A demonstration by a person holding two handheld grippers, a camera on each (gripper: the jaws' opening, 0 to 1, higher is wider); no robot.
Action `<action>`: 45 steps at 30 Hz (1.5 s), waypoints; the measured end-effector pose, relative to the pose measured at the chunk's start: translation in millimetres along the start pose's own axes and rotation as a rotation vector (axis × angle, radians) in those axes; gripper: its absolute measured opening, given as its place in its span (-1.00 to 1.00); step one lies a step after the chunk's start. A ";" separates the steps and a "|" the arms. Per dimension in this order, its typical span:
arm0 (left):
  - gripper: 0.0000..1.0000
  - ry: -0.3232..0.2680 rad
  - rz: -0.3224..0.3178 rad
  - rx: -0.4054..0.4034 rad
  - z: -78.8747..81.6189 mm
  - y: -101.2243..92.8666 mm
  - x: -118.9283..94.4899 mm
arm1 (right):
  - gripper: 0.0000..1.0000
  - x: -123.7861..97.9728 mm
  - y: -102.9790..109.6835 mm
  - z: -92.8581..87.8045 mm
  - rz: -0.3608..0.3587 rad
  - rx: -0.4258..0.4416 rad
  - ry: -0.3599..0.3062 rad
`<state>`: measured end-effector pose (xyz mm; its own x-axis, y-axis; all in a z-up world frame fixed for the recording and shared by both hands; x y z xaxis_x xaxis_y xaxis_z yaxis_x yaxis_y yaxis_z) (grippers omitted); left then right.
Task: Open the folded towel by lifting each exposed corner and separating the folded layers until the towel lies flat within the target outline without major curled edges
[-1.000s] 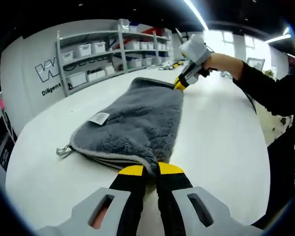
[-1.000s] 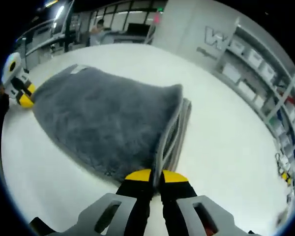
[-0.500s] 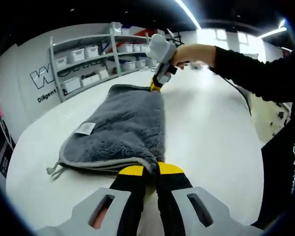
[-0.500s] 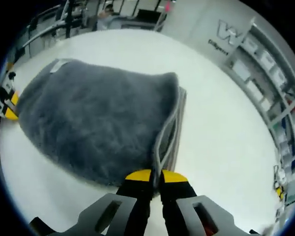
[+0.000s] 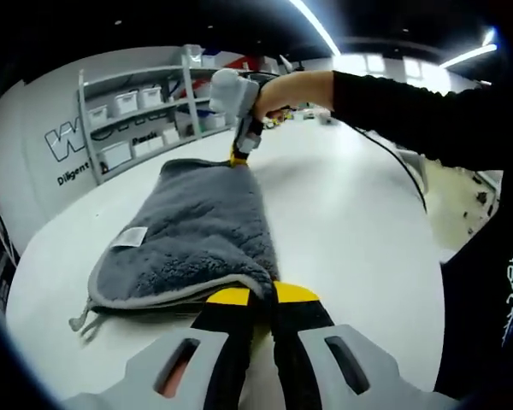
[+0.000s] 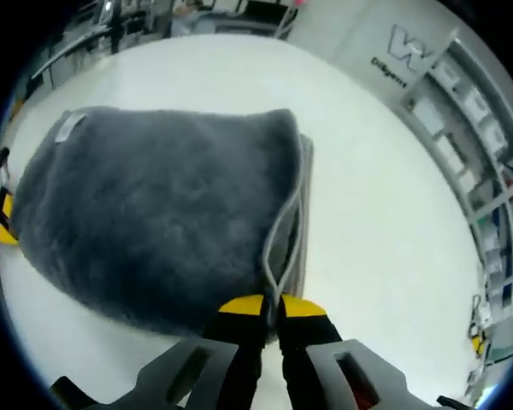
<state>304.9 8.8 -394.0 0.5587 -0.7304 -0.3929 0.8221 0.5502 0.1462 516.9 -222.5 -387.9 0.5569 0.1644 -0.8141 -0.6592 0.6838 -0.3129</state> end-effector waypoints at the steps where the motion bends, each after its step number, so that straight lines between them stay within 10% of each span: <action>1: -0.89 -0.001 -0.002 0.002 0.4 -1.0 0.5 | -1.00 1.2 -1.2 1.7 0.001 0.000 0.005; 19: -0.92 -0.043 -0.019 0.065 8.0 -21.6 15.8 | -1.00 28.5 -5.9 44.6 0.047 -0.117 0.049; 30: -0.92 -0.055 -0.020 0.065 11.2 -27.3 22.6 | -1.00 37.4 -5.4 58.5 0.125 -0.073 -0.059; 45: -0.91 -0.096 -0.002 0.123 19.1 -42.8 36.6 | -1.00 51.8 10.0 93.4 0.106 -0.313 -0.026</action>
<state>292.2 -49.3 -397.3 0.5599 -0.7701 -0.3058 0.8273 0.4993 0.2576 586.4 -140.8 -387.5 0.4873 0.2435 -0.8386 -0.8350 0.4111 -0.3658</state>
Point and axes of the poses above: the point that each gripper's makers call its tool centre point, and the gripper's own axes: x roughly forward along the fingers, y roughly to its left, z roughly out of its top, the point moved 4 cm from there along -x, roughly backward along the fingers, and after that the axes turned 5 degrees about -y, right-handed, at the moved point
